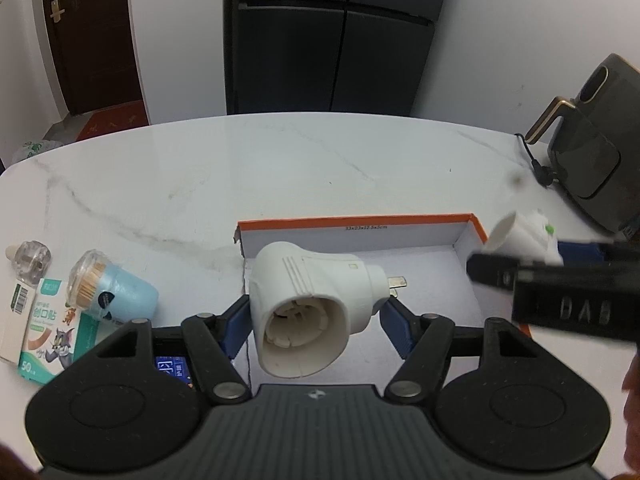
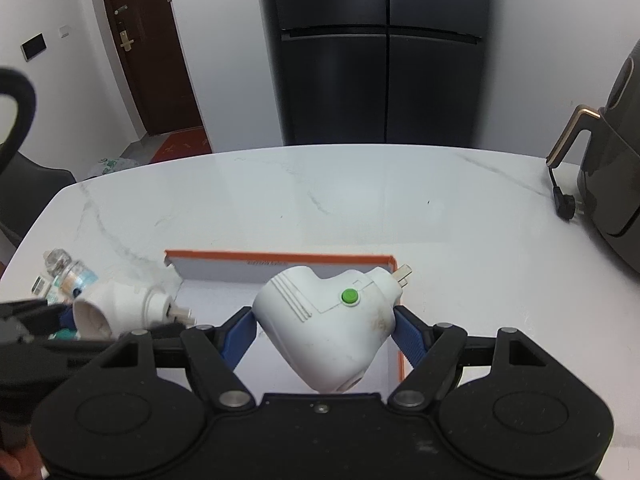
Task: Organize rigid objects
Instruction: 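Lower both adapters into the tray and open both grippers, then grasp the white boxed adapter with left gripper while right grasps blue box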
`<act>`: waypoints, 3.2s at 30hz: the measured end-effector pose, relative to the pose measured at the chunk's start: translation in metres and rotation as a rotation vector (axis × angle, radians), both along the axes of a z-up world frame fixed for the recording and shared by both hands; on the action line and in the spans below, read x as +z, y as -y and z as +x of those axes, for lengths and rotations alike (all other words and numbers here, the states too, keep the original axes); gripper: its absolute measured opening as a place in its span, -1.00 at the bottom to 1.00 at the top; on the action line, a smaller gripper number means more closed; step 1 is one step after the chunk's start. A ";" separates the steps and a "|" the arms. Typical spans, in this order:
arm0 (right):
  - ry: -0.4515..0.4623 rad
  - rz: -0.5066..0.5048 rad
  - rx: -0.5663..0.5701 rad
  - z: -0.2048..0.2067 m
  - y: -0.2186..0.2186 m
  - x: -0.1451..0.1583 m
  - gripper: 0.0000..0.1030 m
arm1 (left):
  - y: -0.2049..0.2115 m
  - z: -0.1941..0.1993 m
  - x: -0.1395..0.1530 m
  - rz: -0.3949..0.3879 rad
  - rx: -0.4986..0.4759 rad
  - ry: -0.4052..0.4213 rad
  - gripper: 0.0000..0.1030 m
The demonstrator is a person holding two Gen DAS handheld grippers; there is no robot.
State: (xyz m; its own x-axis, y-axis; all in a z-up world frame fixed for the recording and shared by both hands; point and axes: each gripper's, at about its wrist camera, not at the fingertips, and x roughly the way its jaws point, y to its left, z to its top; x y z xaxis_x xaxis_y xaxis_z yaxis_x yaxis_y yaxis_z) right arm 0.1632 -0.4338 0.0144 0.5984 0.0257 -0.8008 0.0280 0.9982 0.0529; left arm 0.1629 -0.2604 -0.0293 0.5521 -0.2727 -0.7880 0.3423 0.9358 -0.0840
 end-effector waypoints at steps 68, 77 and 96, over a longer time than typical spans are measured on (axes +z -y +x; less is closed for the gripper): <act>0.051 0.064 0.158 -0.068 -0.163 0.019 0.75 | -0.225 -0.027 0.016 0.028 0.372 0.015 0.88; 0.012 0.062 0.109 -0.063 -0.170 -0.001 0.75 | -0.257 0.027 -0.011 0.062 0.398 -0.023 0.88; -0.060 0.052 0.087 -0.045 -0.190 -0.038 0.75 | -0.267 0.066 -0.048 0.131 0.258 -0.023 0.53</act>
State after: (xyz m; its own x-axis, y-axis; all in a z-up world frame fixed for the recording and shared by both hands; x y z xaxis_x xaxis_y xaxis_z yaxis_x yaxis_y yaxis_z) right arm 0.1187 -0.2433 -0.0238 0.5429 0.1178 -0.8315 -0.0544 0.9930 0.1051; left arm 0.2290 0.0068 -0.0768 0.5717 -0.0209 -0.8202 0.0912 0.9951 0.0383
